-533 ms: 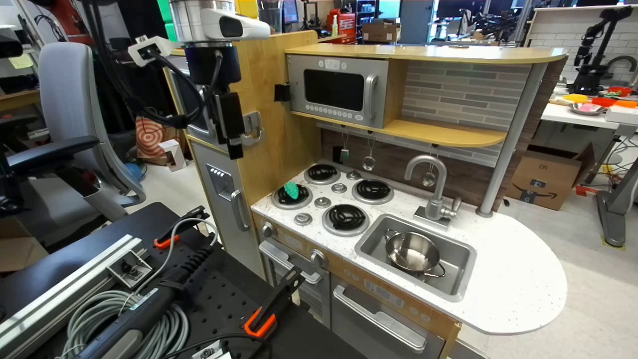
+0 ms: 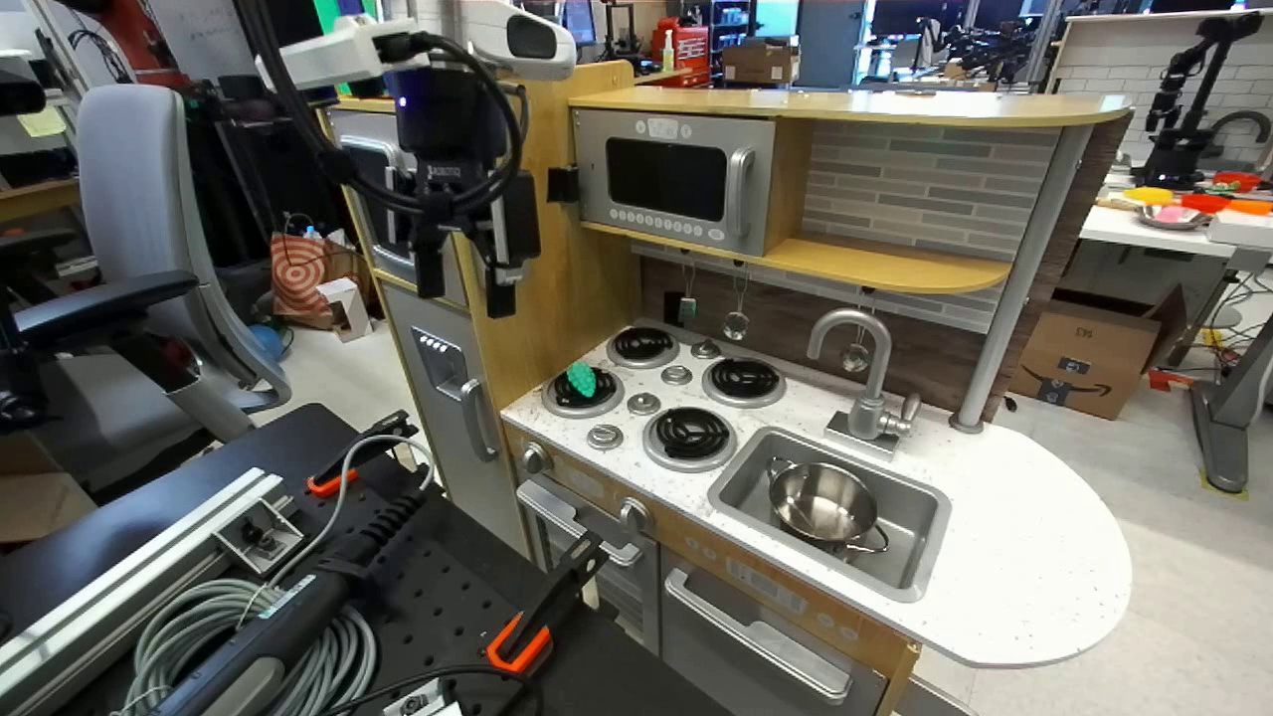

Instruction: Put the green object in the pot that is in the sink

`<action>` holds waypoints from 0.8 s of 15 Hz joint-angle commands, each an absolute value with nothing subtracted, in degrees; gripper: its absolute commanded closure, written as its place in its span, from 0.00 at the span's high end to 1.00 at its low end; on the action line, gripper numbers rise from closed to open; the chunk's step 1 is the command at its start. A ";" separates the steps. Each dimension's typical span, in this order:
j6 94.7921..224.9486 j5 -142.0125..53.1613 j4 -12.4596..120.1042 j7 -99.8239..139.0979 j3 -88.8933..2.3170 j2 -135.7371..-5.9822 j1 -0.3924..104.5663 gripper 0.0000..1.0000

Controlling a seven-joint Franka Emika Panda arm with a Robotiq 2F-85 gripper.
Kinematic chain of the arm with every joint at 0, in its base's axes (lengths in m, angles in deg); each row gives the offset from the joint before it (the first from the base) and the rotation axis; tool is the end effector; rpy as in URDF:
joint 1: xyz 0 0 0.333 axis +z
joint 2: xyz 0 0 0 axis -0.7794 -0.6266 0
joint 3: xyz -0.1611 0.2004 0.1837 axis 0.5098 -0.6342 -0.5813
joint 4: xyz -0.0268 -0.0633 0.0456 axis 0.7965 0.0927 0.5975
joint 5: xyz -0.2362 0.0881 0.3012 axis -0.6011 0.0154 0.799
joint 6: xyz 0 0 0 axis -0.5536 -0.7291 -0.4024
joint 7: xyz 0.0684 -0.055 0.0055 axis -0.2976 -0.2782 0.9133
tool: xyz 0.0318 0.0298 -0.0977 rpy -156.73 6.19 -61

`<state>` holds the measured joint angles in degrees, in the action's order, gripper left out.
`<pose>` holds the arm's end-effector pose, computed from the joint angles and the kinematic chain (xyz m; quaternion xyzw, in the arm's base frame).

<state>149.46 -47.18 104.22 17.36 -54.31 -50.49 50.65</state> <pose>0.4305 0.0448 0.2928 0.9904 0.0290 -0.1228 0.0559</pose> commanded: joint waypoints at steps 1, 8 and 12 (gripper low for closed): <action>142.16 -50.36 101.79 25.70 -53.01 -49.99 52.24 1.00; 150.70 -48.11 103.69 26.44 -52.87 -51.31 52.32 1.00; 170.79 -49.39 106.75 29.15 -53.12 -53.96 52.70 1.00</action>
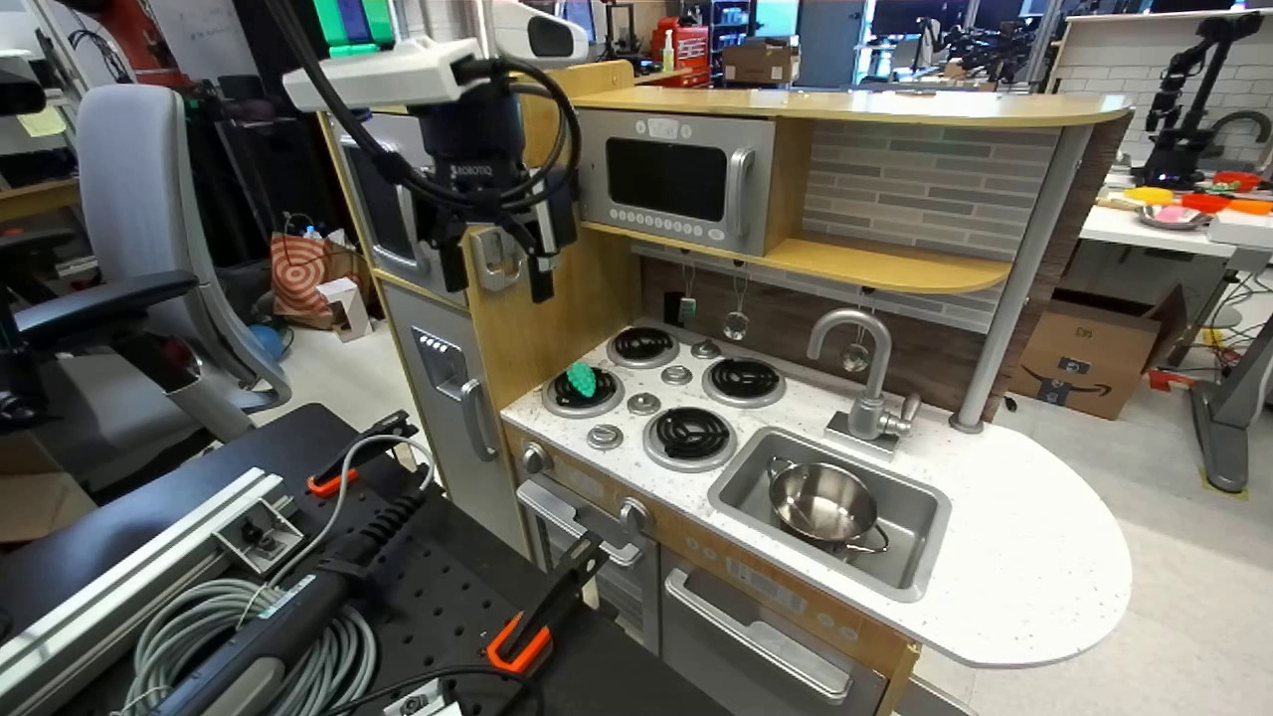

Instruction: Put the green object in the pot that is in the sink

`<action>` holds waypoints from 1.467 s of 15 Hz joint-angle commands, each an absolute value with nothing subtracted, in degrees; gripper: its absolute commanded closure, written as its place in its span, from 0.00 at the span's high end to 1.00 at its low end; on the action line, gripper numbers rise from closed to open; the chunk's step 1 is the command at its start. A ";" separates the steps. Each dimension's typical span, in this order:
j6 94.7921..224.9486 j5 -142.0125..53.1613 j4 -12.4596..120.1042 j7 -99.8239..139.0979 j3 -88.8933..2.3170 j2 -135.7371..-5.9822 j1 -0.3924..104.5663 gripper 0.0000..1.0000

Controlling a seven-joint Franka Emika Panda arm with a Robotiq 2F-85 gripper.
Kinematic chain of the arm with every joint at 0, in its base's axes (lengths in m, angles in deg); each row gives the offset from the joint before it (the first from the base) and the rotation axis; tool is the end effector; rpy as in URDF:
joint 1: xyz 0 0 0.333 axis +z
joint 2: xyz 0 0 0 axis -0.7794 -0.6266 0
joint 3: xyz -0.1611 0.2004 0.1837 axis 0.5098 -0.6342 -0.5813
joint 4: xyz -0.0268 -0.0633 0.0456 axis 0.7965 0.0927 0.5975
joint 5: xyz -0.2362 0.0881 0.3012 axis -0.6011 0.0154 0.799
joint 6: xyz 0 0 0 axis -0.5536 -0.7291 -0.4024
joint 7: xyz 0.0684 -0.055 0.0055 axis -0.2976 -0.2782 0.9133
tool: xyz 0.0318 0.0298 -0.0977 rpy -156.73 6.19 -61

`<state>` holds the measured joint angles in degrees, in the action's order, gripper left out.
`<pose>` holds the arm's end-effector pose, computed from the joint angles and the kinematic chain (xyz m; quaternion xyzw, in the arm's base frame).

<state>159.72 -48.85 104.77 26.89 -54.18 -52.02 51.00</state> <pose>0.4471 0.0506 0.2893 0.9890 0.1286 -0.0557 0.0477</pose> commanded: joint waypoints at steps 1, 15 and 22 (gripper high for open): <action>175.38 -51.15 107.82 29.73 -53.12 -54.82 52.71 1.00; 188.01 -43.67 101.24 54.38 -58.33 -66.93 48.59 1.00; 183.29 -43.80 96.73 68.29 -58.62 -68.64 48.49 1.00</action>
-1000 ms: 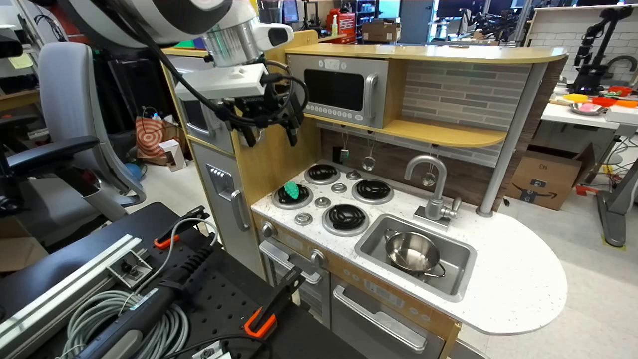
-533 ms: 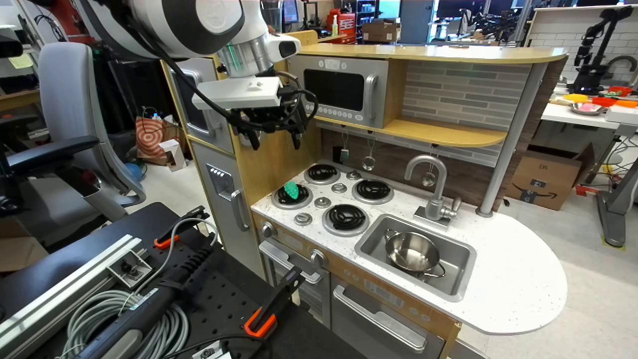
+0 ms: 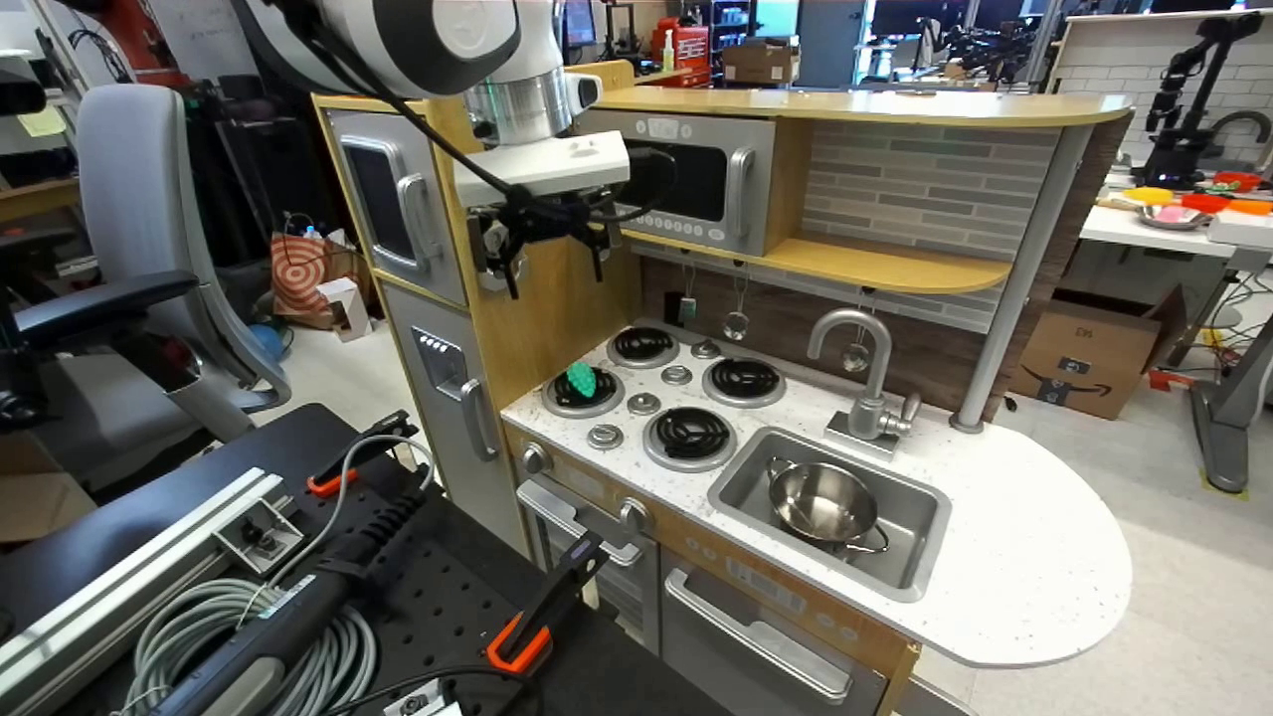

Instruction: Put the green object in the pot that is in the sink

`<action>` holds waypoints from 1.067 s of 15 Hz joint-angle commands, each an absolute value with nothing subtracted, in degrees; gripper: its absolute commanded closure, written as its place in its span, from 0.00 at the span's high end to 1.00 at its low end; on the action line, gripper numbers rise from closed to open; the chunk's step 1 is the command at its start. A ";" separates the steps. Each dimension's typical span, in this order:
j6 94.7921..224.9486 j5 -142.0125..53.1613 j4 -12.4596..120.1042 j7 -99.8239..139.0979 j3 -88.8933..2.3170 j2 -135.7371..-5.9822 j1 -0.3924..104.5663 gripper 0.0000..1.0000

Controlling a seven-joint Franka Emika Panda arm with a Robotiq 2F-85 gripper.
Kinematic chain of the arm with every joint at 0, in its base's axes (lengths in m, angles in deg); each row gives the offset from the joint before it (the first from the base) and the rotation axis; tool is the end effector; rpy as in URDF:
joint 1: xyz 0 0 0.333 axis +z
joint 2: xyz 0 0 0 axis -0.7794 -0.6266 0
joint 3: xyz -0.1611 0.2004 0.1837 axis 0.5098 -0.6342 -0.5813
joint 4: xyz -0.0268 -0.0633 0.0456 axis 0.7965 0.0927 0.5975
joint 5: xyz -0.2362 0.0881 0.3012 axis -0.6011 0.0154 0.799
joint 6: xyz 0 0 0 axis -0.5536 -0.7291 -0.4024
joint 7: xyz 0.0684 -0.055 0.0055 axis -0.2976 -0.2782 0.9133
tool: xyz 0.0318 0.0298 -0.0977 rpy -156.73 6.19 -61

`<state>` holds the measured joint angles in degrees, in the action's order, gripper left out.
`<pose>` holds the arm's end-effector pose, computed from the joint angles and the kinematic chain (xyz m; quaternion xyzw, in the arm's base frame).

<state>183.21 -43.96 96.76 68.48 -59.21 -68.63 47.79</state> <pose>0.5195 0.0814 0.2395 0.8866 0.4560 0.0769 0.0084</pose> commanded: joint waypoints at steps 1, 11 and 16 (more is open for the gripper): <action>181.75 -43.43 95.46 70.64 -58.76 -69.19 48.35 1.00; 190.73 -53.91 92.84 68.70 -56.24 -75.37 52.14 1.00; 197.49 -59.88 87.36 61.13 -52.73 -84.26 56.55 1.00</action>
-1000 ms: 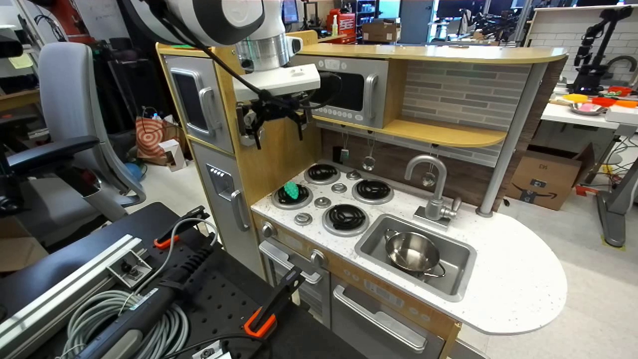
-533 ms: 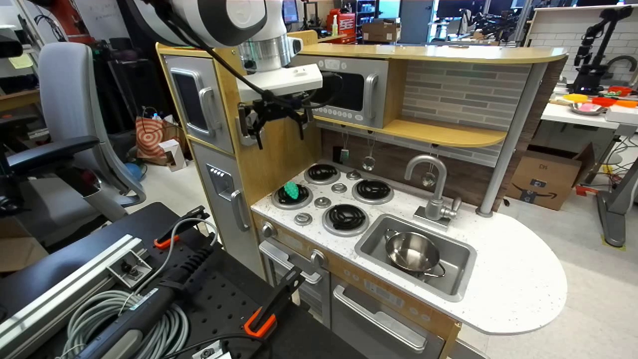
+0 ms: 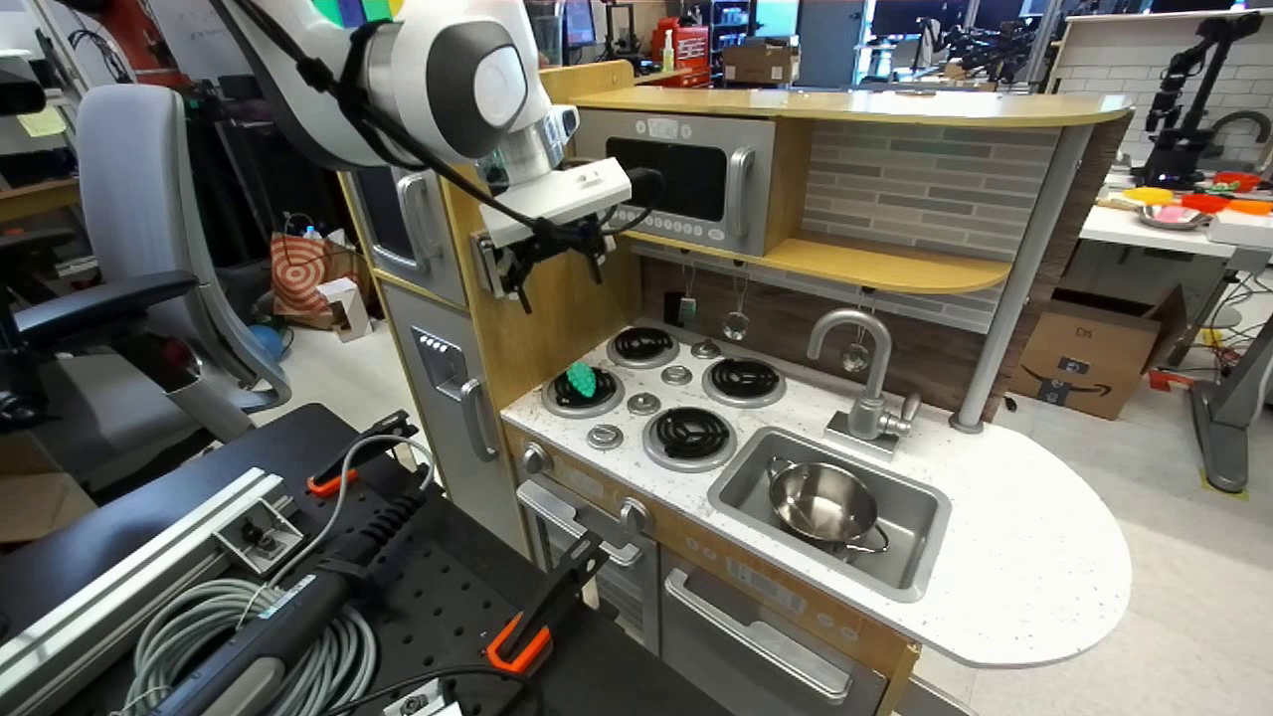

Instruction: Put the green object in the pot that is in the sink

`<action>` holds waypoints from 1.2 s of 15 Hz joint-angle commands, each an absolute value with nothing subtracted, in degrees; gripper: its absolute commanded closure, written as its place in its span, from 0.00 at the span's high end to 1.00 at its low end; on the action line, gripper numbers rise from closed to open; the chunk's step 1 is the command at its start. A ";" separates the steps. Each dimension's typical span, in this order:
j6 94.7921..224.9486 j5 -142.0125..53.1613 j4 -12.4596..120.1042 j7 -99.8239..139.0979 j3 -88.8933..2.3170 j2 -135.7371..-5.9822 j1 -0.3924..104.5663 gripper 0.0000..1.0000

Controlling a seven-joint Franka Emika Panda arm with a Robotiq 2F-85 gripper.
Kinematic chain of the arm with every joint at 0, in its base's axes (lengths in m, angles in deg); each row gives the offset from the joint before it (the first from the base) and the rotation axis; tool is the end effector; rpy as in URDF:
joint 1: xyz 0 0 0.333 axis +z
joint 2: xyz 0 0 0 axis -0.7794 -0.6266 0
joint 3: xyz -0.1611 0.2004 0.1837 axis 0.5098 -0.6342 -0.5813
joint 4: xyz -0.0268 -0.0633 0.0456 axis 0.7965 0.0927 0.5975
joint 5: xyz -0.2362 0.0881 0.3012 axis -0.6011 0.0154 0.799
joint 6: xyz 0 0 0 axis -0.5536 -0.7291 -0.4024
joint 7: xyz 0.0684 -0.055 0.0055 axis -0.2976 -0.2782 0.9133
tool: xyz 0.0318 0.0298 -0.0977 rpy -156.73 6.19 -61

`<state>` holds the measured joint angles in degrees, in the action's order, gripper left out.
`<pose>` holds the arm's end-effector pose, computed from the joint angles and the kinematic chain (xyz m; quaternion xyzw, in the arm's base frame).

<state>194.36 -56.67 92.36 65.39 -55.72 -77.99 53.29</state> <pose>0.5392 0.1193 0.1994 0.8356 0.5334 0.1227 0.0473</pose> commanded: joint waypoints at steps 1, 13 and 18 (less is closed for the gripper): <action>197.64 -59.98 85.94 59.88 -52.50 -86.09 56.99 1.00; 189.29 -60.62 63.23 51.41 -51.52 -105.47 60.94 1.00; 178.20 -61.40 53.87 51.78 -51.30 -110.42 62.47 1.00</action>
